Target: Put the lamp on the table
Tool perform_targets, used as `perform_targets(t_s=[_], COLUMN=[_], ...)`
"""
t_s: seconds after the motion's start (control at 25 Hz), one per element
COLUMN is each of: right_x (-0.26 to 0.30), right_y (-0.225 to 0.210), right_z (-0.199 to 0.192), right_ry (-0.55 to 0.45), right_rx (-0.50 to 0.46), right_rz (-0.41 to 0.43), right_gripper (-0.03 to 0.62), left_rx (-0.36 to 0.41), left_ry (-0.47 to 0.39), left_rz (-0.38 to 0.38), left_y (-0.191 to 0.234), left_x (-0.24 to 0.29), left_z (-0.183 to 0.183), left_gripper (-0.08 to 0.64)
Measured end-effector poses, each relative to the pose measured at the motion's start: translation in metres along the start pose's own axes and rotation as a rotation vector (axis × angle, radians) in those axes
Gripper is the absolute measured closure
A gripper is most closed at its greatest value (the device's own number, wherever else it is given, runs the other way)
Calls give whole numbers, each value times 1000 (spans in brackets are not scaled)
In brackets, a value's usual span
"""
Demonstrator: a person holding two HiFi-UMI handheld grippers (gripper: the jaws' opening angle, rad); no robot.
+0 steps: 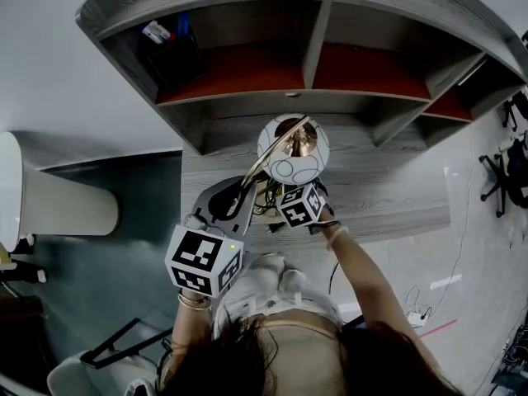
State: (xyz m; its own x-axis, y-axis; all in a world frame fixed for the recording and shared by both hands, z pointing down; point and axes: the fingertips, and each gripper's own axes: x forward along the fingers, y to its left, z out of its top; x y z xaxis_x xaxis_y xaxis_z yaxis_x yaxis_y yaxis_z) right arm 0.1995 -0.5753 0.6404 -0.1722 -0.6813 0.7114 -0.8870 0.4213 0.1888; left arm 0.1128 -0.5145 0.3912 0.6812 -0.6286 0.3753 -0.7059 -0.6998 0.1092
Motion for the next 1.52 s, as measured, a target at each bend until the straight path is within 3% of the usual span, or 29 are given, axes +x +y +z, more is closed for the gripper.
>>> perform_targets(t_s=[0.72,1.52], right_x=[-27,-80], right_y=[1,-1], right_z=[-14,-38], right_ry=[-6,-45], right_rx=[8,-16], right_rz=[29,30], right_gripper=[512,508], left_rx=[-52,-54], left_ry=[-49,-87], left_rz=[122,166], left_y=[-3,-69], left_x=[-37,-76], left_z=[-6,-19], left_gripper=[505,505])
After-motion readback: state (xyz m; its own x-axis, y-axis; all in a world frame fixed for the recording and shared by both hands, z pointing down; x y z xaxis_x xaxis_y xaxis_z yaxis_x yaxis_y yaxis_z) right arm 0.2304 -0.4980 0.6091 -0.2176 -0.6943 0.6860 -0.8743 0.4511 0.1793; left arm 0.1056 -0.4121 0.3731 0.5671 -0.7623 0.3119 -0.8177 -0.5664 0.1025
